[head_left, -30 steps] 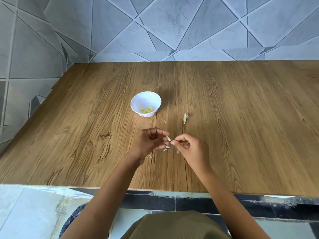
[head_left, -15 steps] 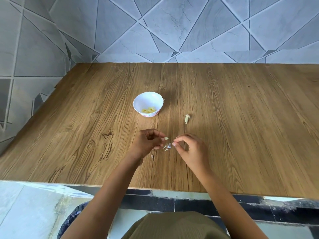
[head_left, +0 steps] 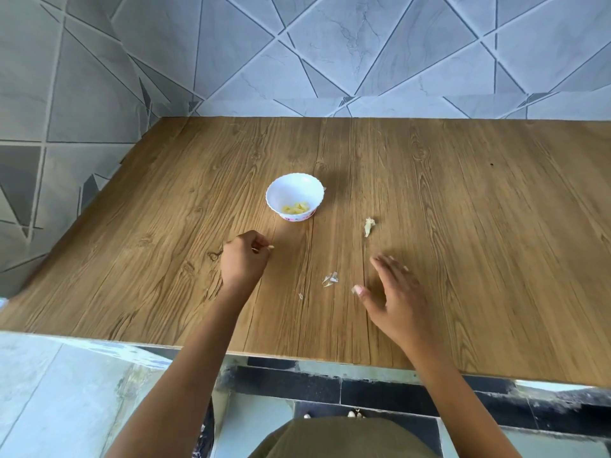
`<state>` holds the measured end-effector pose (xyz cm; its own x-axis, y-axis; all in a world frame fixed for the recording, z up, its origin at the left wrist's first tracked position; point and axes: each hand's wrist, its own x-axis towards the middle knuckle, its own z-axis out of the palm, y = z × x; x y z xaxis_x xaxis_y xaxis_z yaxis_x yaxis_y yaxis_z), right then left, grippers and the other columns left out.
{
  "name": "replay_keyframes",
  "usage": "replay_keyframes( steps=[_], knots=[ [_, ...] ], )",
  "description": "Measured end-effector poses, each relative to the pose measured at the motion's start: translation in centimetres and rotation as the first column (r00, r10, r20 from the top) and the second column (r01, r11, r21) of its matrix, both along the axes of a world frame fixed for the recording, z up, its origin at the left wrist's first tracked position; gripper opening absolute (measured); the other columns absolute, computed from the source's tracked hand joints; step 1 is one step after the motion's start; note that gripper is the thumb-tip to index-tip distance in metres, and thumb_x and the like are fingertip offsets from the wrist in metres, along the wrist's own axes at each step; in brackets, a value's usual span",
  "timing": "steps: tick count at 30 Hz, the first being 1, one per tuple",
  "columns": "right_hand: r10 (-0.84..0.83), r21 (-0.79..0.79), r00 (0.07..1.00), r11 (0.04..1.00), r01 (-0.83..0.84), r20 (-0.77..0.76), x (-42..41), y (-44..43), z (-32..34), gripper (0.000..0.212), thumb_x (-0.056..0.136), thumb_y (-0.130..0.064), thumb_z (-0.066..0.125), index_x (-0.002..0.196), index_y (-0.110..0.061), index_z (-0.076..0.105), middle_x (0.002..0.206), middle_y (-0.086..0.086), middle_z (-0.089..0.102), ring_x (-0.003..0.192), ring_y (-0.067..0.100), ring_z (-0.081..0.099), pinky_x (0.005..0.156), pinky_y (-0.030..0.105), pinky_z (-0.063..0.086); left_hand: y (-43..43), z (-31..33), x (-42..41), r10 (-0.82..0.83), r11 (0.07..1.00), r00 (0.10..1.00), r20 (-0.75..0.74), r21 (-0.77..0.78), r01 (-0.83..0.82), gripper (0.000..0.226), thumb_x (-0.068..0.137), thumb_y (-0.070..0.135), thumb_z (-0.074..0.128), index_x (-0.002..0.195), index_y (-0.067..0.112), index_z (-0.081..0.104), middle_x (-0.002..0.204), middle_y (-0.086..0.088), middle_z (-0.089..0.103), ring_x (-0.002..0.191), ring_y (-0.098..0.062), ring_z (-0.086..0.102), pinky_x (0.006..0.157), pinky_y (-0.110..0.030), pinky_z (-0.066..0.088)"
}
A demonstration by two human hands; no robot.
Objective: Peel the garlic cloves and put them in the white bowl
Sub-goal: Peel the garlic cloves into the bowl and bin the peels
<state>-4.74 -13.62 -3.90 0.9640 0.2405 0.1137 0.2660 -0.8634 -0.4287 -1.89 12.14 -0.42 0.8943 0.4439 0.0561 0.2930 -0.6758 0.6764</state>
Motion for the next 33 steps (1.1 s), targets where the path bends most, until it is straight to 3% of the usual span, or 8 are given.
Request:
replay_keyframes(
  steps=[3,11,15,18,20,25,29,33],
  knots=[
    [0.008,-0.034,1.000,0.999,-0.009,-0.005,0.0,0.3,-0.3,0.094,0.078,-0.076,0.004,0.145,-0.015,0.032,0.154,0.002,0.024,0.143,0.015,0.016,0.113,0.028,0.000,0.3,-0.2,-0.1,-0.021,0.999,1.000,0.002,0.026,0.021,0.010,0.079,0.003,0.063,0.085,0.010,0.068,0.079,0.002,0.064,0.072,-0.014,0.057,0.064,-0.024,0.045],
    [0.015,-0.011,1.000,1.000,-0.016,-0.006,0.0,0.5,0.0,0.087,0.082,-0.072,0.013,0.145,-0.015,0.031,0.155,0.001,0.021,0.144,0.015,0.014,0.113,0.027,-0.002,-0.3,1.0,-1.3,-0.102,0.993,0.995,0.001,0.067,0.102,0.014,0.080,0.000,0.063,0.088,0.009,0.071,0.086,-0.001,0.070,0.069,-0.017,0.061,0.066,-0.024,0.048],
    [0.000,0.043,1.000,0.999,0.000,-0.008,-0.1,0.5,-0.2,0.064,0.093,-0.050,0.041,0.146,-0.014,0.029,0.155,0.001,0.020,0.144,0.015,0.012,0.113,0.026,-0.001,-2.5,1.7,-3.1,-0.356,0.931,0.923,-0.149,0.033,0.364,0.022,0.079,-0.003,0.060,0.093,0.008,0.072,0.087,-0.001,0.070,0.073,-0.009,0.060,0.064,-0.002,0.040],
    [-0.014,0.102,1.000,0.995,0.013,0.003,-0.2,0.4,-0.2,0.056,0.096,-0.037,0.045,0.144,-0.011,0.032,0.154,0.003,0.026,0.143,0.016,0.017,0.115,0.027,0.005,-4.5,1.5,-3.7,-0.396,0.909,0.881,-0.258,0.029,0.417,0.029,0.078,-0.002,0.062,0.105,0.008,0.069,0.098,-0.004,0.068,0.084,-0.015,0.063,0.076,-0.022,0.051],
    [-0.021,0.163,1.000,0.986,0.022,-0.008,-0.3,0.3,-0.2,0.054,0.096,-0.033,0.046,0.144,-0.010,0.034,0.152,0.004,0.030,0.143,0.016,0.020,0.116,0.029,0.010,-5.5,1.5,-3.7,-0.400,0.904,0.879,-0.260,0.048,0.425,0.030,0.079,-0.003,0.060,0.106,0.006,0.068,0.100,-0.008,0.067,0.087,-0.019,0.063,0.078,-0.029,0.051],
    [-0.016,0.199,1.000,0.980,0.012,0.020,-0.5,0.4,0.0,0.051,0.096,-0.028,0.049,0.141,-0.007,0.039,0.148,0.009,0.037,0.140,0.020,0.028,0.116,0.030,0.014,-7.5,1.5,-3.1,-0.476,0.860,0.855,-0.207,0.095,0.502,0.031,0.082,-0.006,0.053,0.107,0.004,0.068,0.103,-0.013,0.064,0.092,-0.025,0.061,0.082,-0.035,0.051],
    [-0.013,0.215,1.000,0.977,0.007,0.025,-0.6,0.2,0.0,0.050,0.096,-0.028,0.049,0.141,-0.007,0.039,0.147,0.008,0.038,0.140,0.020,0.029,0.115,0.029,0.012,-8.1,1.7,-2.3,-0.565,0.793,0.798,-0.211,0.128,0.596,0.030,0.084,-0.002,0.057,0.111,0.007,0.068,0.106,-0.012,0.064,0.091,-0.022,0.062,0.081,-0.030,0.050],
    [-0.020,0.383,1.000,0.923,0.021,-0.007,-0.6,-0.1,0.4,0.046,0.096,-0.025,0.050,0.139,-0.009,0.043,0.143,0.003,0.044,0.134,0.014,0.037,0.113,0.030,0.028,-8.8,1.5,-1.8,-0.577,0.725,0.773,-0.264,0.269,0.634,0.023,0.090,0.004,0.052,0.103,0.008,0.070,0.103,-0.008,0.066,0.089,-0.022,0.063,0.078,-0.029,0.050]
  ],
)
